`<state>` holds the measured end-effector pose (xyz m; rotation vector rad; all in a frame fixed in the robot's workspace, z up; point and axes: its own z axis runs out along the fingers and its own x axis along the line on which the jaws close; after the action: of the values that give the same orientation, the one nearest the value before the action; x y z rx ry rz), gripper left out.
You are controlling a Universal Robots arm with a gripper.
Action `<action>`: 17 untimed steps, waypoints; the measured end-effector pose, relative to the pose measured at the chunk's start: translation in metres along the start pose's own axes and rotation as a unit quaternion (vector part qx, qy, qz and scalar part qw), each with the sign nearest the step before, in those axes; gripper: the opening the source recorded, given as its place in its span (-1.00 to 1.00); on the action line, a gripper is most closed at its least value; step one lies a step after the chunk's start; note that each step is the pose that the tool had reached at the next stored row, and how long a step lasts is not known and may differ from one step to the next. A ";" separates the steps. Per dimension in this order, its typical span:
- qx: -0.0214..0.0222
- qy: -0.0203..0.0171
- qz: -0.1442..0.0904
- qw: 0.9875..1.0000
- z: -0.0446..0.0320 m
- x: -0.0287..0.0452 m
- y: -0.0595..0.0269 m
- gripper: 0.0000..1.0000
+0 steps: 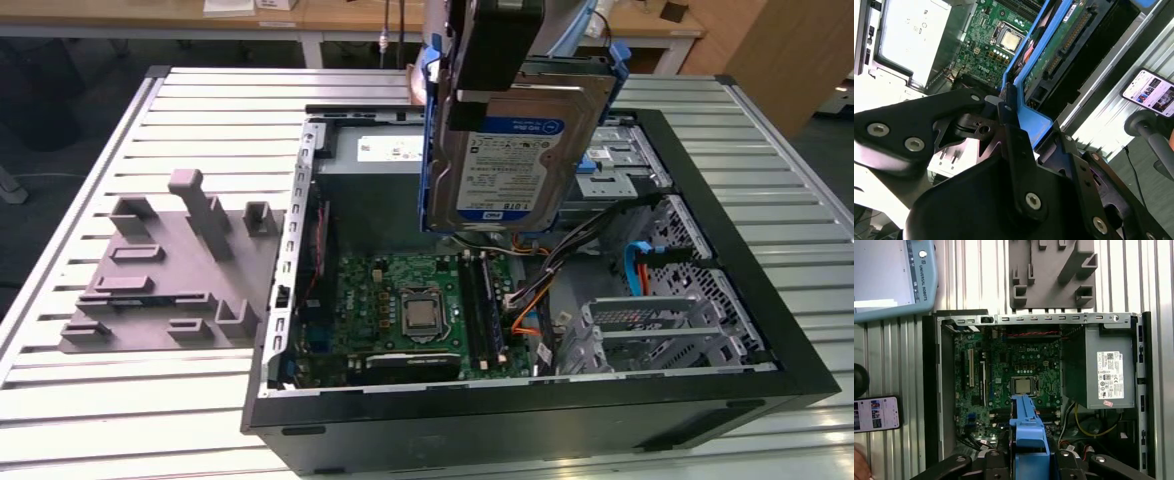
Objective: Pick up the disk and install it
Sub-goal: 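Insert the disk into the insertion slot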
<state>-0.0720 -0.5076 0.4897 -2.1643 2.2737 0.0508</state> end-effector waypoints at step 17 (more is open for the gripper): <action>0.000 0.000 0.000 1.000 0.0000 0.0019 -0.0001 -0.27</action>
<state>-0.0720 -0.5096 0.4897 -2.1642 2.2737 0.0508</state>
